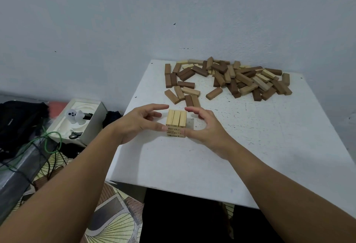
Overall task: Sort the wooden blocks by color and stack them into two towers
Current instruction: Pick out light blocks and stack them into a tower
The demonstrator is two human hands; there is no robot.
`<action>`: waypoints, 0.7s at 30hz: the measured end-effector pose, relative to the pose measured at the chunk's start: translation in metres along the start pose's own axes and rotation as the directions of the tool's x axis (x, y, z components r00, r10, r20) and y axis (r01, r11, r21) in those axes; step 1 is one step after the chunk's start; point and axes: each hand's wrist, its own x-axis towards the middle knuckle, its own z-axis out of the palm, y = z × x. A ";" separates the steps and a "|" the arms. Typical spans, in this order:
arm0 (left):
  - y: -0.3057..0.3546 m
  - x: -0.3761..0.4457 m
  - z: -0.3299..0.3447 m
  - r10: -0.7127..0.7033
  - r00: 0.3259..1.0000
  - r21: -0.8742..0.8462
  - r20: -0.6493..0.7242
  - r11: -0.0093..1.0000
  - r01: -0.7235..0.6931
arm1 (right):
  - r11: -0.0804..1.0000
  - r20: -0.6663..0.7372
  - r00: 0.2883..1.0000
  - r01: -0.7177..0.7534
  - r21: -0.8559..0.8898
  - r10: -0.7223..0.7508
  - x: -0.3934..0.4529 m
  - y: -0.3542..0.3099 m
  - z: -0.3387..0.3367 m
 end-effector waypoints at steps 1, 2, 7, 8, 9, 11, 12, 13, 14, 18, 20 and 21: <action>0.001 0.001 0.000 -0.003 1.000 -0.007 0.012 1.000 0.003 | 1.000 -0.007 1.000 0.003 0.008 -0.003 0.000 0.000 0.000; 0.003 0.002 0.001 -0.004 1.000 -0.007 0.021 1.000 0.004 | 1.000 -0.013 1.000 0.004 0.016 -0.004 0.000 0.000 0.000; 0.004 0.008 0.004 0.006 1.000 -0.010 0.018 1.000 -0.006 | 0.998 -0.012 1.000 0.005 0.070 -0.004 0.002 0.001 0.002; 0.003 0.009 0.004 0.009 1.000 -0.006 0.020 1.000 -0.009 | 0.997 -0.012 1.000 0.007 0.073 -0.006 0.002 0.002 0.002; 0.002 0.010 0.003 0.011 1.000 0.000 0.024 1.000 -0.011 | 0.997 -0.012 1.000 0.008 0.074 -0.008 0.003 0.003 0.002; -0.001 0.012 0.002 0.016 0.999 0.014 0.034 1.000 -0.016 | 0.997 -0.015 1.000 0.012 0.074 -0.010 0.004 0.004 0.002; -0.002 0.013 0.001 0.019 0.999 0.017 0.040 1.000 -0.020 | 0.997 -0.016 1.000 0.012 0.075 -0.011 0.005 0.004 0.003; -0.004 0.014 0.000 0.024 0.999 0.017 0.042 1.000 -0.025 | 0.997 -0.018 1.000 0.011 0.077 -0.010 0.005 0.004 0.003; -0.005 0.014 0.000 0.029 0.999 0.014 0.040 0.999 -0.030 | 0.997 -0.021 1.000 0.011 0.080 -0.009 0.005 0.005 0.003; -0.005 0.014 0.000 0.037 0.999 0.004 0.039 0.999 -0.038 | 0.996 -0.027 1.000 0.011 0.084 -0.009 0.005 0.005 0.004; -0.004 0.014 0.001 0.028 0.999 0.014 0.041 1.000 -0.028 | 0.997 -0.029 1.000 0.010 0.078 -0.008 0.005 0.005 0.004; -0.005 0.014 0.000 0.027 0.999 0.020 0.048 0.999 -0.028 | 0.997 -0.030 1.000 0.011 0.079 -0.009 0.005 0.005 0.004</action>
